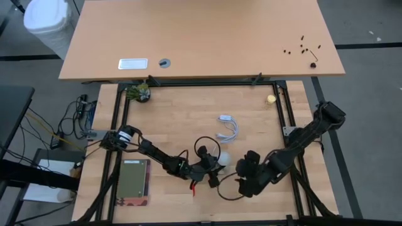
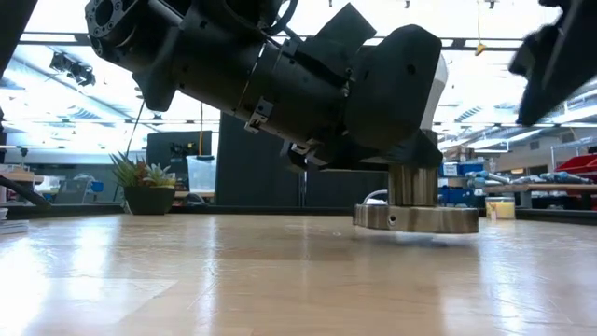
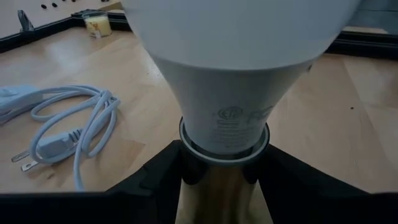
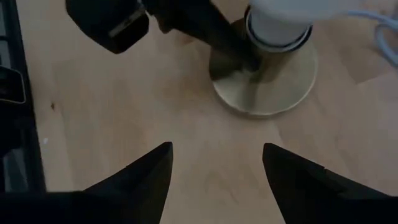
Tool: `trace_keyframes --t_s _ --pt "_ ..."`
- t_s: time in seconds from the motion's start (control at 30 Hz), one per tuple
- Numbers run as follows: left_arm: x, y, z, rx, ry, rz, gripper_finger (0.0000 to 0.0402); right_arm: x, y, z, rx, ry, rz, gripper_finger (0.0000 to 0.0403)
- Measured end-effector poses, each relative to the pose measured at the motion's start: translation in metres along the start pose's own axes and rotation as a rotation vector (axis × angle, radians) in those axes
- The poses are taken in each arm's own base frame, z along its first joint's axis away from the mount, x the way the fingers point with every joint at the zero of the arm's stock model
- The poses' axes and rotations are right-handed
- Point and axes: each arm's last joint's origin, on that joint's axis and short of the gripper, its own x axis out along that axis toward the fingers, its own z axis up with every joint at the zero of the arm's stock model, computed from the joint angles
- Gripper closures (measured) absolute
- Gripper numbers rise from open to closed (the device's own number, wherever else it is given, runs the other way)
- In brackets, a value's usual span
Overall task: Screw lightbulb
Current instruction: Insert the lightbulb into the lamp
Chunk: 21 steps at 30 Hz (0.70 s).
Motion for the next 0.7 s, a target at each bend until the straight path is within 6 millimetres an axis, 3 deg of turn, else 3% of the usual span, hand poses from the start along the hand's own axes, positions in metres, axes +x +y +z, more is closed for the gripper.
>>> trace_keyframes --t_s 0.37,0.7 --pt "0.000 -0.002 -0.003 0.026 0.045 -0.068 0.0213 0.030 -0.029 -0.053 -0.058 -0.398 -0.025 0.0157" --pt "-0.001 -0.005 -0.004 0.053 0.077 -0.172 0.0213 0.043 -0.041 -0.052 -0.132 -0.591 0.128 0.0157"
